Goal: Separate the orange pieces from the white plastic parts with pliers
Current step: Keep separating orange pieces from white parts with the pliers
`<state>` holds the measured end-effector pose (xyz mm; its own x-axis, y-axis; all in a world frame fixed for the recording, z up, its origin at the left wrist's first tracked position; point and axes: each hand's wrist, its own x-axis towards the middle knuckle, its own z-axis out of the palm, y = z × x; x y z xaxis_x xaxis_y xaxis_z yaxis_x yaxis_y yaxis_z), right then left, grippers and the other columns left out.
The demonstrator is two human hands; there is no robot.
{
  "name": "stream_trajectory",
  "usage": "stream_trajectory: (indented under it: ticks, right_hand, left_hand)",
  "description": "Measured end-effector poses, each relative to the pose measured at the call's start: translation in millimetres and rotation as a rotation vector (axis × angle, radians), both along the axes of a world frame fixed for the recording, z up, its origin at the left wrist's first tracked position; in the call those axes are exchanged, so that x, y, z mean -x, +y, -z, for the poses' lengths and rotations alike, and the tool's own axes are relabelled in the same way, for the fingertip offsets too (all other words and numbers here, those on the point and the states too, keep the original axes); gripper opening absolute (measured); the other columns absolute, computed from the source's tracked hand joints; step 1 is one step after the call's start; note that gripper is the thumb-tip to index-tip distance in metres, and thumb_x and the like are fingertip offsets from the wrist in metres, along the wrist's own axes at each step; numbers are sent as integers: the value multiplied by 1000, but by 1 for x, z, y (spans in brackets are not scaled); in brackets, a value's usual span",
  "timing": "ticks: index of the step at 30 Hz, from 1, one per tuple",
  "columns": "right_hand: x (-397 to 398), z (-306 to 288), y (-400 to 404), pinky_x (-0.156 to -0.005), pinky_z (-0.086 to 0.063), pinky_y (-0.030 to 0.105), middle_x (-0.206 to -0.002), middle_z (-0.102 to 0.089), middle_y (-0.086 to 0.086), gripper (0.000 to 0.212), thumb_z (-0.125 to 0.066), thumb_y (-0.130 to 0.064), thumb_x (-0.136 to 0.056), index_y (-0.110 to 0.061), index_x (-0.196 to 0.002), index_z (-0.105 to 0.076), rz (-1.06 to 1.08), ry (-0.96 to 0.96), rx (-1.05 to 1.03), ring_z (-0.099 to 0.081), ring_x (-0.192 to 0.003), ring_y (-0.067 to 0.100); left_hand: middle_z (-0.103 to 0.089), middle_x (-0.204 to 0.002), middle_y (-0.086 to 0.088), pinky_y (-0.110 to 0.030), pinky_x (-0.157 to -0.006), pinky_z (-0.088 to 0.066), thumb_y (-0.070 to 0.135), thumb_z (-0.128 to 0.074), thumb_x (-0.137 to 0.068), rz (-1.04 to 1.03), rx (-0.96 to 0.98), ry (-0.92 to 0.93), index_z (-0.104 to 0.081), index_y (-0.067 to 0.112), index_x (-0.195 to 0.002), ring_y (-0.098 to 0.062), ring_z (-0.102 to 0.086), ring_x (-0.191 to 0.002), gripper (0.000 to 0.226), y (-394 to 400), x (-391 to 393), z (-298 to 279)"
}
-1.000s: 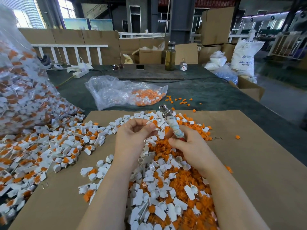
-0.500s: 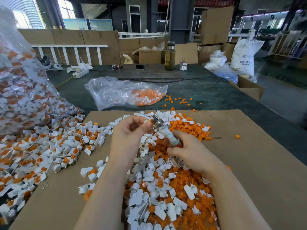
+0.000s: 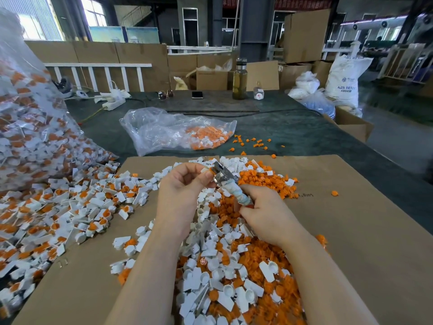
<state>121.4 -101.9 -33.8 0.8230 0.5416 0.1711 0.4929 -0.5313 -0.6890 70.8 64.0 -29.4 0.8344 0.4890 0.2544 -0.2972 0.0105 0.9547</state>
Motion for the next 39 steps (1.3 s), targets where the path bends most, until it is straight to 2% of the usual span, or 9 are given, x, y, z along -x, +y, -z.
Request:
stream_trajectory:
  ticks: [6,9,12,16,21,27,31,35,39]
  right_hand:
    - [0,5,3,-61,-50,40,-77,-61,-9,13,-54,-19,-86,-29,-91,-60,23,-63,36,-56,-68,9]
    - [-1,8,5,-59,-49,38,-77,-62,-9,11,-54,-23,-88,-29,-95,-58,65,-98,32,-56,-69,10]
    - [-5,11,3,-52,-41,31,-71,-59,-11,10,-54,-21,-88,-31,-90,-55,139,-106,-21,-54,-63,8]
    - [-8,13,1,-51,-36,26,-73,-60,-11,14,-53,-20,-88,-31,-93,-56,247,-128,-64,-55,-62,9]
    - [-11,13,0,-47,-33,21,-69,-59,-12,11,-53,-23,-90,-33,-93,-56,332,-146,-34,-54,-58,7]
    - [-11,13,1,-47,-36,23,-71,-58,-13,9,-52,-22,-91,-30,-92,-56,365,-143,-33,-55,-60,7]
    - [-12,14,1,-46,-34,21,-70,-58,-12,7,-53,-22,-91,-29,-94,-56,374,-134,-35,-55,-58,8]
    - [-13,15,1,-45,-33,20,-68,-58,-10,6,-54,-24,-92,-29,-92,-57,387,-134,-36,-55,-57,8]
    - [-14,15,1,-46,-33,18,-68,-57,-11,6,-54,-24,-92,-29,-92,-57,387,-144,-22,-55,-57,8]
  left_hand:
    - [-74,-75,-1,-29,-79,-59,5,-72,-81,35,89,45,-68,9,-86,-15,-71,-72,7,3,0,-2]
    - [-77,-84,-6,-24,-71,-60,14,-73,-71,37,390,76,-69,7,-91,-16,-75,-78,22,12,1,-4]
    - [-78,-92,-6,-24,-69,-60,12,-69,-82,-75,743,53,-69,7,-103,-12,-76,-82,21,33,6,-6]
    - [-78,-86,-2,-27,-80,-61,13,-57,-97,-200,1099,-114,-65,8,-106,-6,-75,-78,13,62,14,-8]
    - [-77,-94,-15,-35,-57,-59,6,-50,-100,-264,1473,-430,-55,0,-115,-17,-76,-78,16,82,25,0]
    - [-75,-99,-20,-40,-71,-60,5,-51,-99,-280,1563,-572,-54,-2,-127,-24,-76,-88,28,90,24,6]
    - [-77,-101,-6,-29,-76,-60,18,-61,-97,-216,1307,-379,-57,7,-128,-12,-75,-88,33,87,20,5]
    - [-76,-88,9,-25,-74,-54,24,-77,-73,-191,442,190,-72,21,-102,-6,-68,-84,30,59,15,-8]
    - [-73,-85,17,-18,-70,-48,25,-77,-83,-47,-331,431,-73,35,-85,2,-66,-77,12,25,10,-6]
